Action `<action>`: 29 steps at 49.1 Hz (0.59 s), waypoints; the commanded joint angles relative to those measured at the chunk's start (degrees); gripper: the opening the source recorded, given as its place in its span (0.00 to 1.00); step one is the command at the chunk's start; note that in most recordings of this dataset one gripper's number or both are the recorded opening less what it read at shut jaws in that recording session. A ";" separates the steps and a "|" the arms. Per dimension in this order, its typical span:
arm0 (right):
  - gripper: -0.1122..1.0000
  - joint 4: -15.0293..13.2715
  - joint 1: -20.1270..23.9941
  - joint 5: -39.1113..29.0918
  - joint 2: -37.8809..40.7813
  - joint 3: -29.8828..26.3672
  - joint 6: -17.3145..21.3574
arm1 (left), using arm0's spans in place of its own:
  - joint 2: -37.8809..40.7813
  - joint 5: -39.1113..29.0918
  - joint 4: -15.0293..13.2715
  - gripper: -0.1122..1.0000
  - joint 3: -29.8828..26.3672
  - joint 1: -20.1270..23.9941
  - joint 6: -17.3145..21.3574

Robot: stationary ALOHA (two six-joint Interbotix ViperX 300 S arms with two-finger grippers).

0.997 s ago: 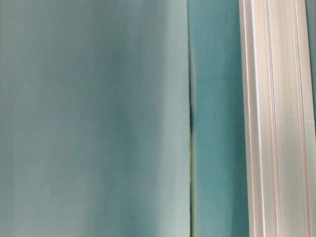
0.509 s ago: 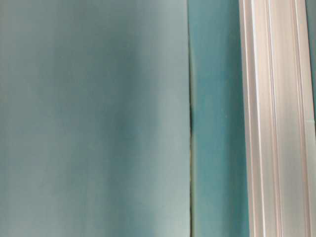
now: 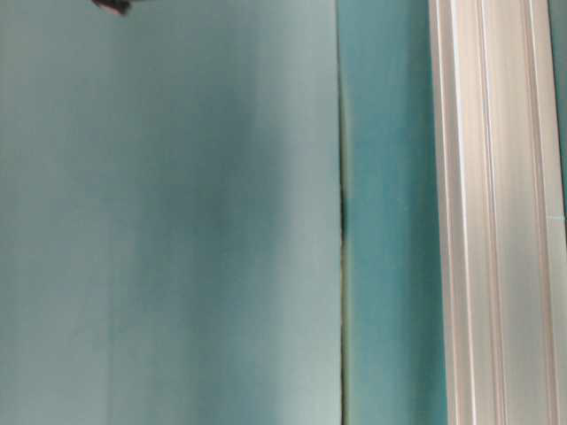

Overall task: Lift the metal rail with both hands.
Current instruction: 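Move both grippers down over the two ends of the silver rail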

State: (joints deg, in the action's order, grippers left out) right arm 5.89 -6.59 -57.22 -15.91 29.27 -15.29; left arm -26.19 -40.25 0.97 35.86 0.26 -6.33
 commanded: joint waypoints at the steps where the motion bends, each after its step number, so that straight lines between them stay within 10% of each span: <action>1: 0.23 0.00 0.18 0.09 1.23 -0.79 -0.70 | 0.44 0.09 0.18 0.24 -1.32 -0.70 -0.44; 15: 0.87 -0.26 0.09 -0.88 4.13 -1.49 -0.79 | 3.16 -2.20 0.18 0.93 -0.53 -0.70 -7.47; 29: 1.00 -0.26 0.09 -3.60 4.22 -1.76 -0.70 | 3.34 -3.16 0.18 0.99 -0.88 -1.32 -8.00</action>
State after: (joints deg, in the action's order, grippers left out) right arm 5.63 -6.68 -60.82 -11.60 28.21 -15.91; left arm -22.59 -43.42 0.97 36.12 -0.88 -14.33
